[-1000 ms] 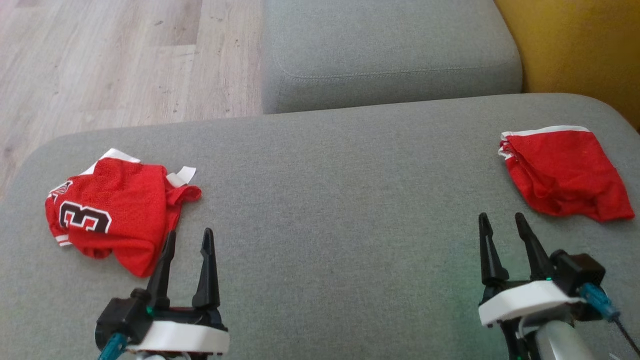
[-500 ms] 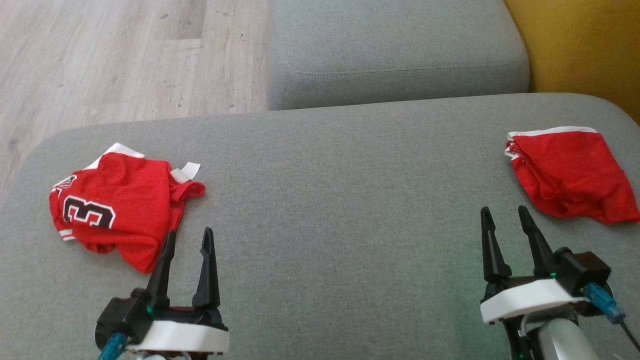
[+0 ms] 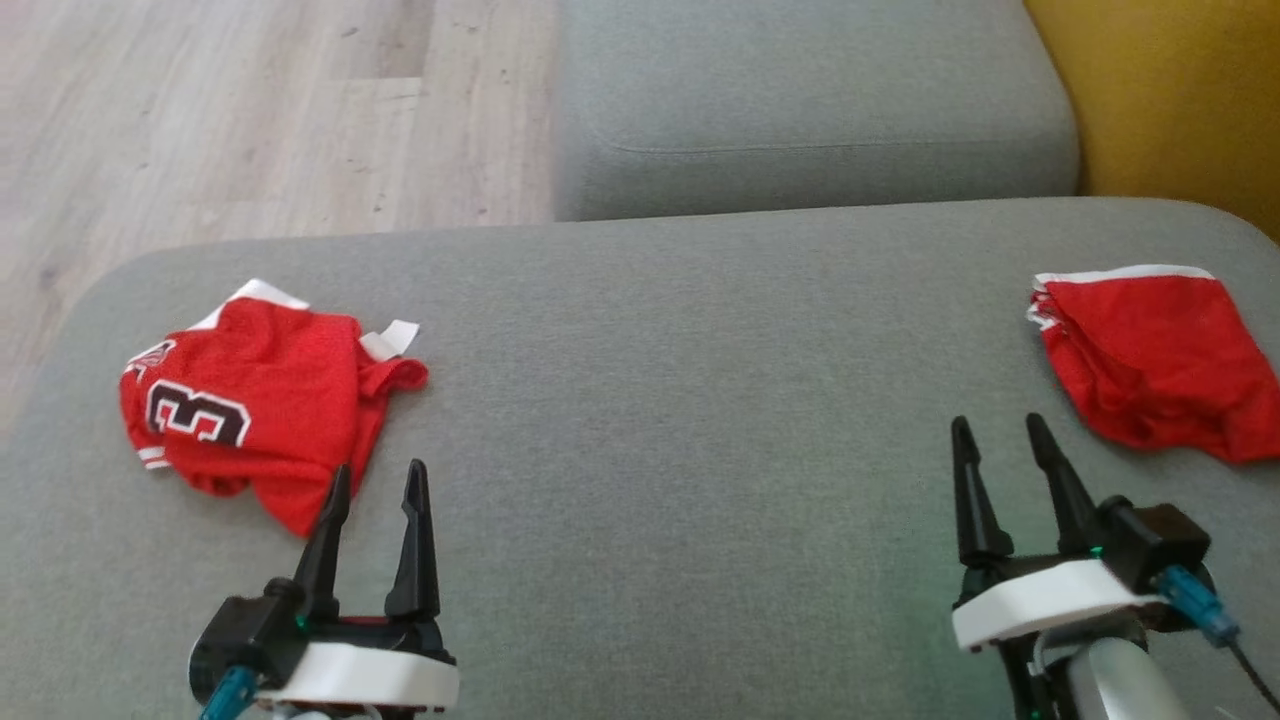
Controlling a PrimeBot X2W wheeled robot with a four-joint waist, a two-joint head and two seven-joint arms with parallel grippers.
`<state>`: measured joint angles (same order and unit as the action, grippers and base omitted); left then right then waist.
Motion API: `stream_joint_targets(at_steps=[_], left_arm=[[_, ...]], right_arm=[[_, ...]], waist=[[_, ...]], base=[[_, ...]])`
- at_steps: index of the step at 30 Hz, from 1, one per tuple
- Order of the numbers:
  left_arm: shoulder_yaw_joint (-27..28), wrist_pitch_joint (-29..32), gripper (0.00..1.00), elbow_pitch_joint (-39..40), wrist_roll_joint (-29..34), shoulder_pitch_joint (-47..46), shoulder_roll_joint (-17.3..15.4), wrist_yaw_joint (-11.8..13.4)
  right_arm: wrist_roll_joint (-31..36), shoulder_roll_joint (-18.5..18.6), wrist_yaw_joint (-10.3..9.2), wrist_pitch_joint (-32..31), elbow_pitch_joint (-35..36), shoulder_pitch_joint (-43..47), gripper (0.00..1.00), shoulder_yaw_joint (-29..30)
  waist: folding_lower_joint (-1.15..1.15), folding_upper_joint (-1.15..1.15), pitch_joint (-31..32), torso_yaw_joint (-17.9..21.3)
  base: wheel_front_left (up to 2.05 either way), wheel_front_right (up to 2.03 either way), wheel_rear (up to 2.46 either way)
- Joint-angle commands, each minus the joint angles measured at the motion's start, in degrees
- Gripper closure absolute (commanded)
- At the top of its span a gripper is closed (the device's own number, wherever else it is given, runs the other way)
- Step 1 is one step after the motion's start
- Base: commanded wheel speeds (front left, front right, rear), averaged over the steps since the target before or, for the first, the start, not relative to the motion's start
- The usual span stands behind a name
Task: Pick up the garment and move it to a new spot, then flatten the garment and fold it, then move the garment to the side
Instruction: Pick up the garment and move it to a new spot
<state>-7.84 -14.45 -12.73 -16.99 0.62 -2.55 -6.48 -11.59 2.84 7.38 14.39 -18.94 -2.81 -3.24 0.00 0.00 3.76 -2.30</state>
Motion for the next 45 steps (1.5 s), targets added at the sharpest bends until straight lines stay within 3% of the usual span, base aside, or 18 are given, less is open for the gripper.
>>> stream_joint_targets(at_steps=[1, 25, 34, 40, 45], left_arm=[[1.9, -0.5, 0.0, 1.5, 0.6, -2.5, -0.3, 0.3], [5.4, -0.5, 0.0, 0.9, 4.9, 0.4, -0.3, -0.2], [6.4, -0.5, 0.0, 0.4, 6.1, -0.4, -0.6, -0.6], [3.9, -0.4, 0.0, -5.1, 6.2, -7.9, -4.6, -0.9], [-3.5, 4.5, 0.0, -10.7, 2.3, -20.0, -10.2, -1.0]], right_arm=[[0.2, 0.0, 0.11, 0.6, 1.7, -1.6, 0.0, -2.0], [-5.6, 0.0, 0.11, 0.6, 0.2, 0.3, 0.0, -11.7], [-6.1, 0.0, 0.11, 0.6, -0.1, 0.1, 0.0, -12.5], [-4.3, 0.0, 0.11, 0.6, 0.0, -0.7, 0.0, -11.7], [-1.8, 0.0, 0.11, 0.6, 0.7, -3.5, 0.0, -10.6]], waist=[[0.0, 0.0, 0.2, -0.8], [0.0, 0.0, 3.7, -18.2], [0.0, 0.0, 3.1, -18.8], [0.0, 0.0, -0.7, -16.1], [0.0, 0.0, -6.8, -13.2]], base=[[0.0, 0.0, 0.0], [0.0, 0.0, 0.0], [0.0, 0.0, 0.0], [0.0, 0.0, 0.0], [0.0, 0.0, 0.0]])
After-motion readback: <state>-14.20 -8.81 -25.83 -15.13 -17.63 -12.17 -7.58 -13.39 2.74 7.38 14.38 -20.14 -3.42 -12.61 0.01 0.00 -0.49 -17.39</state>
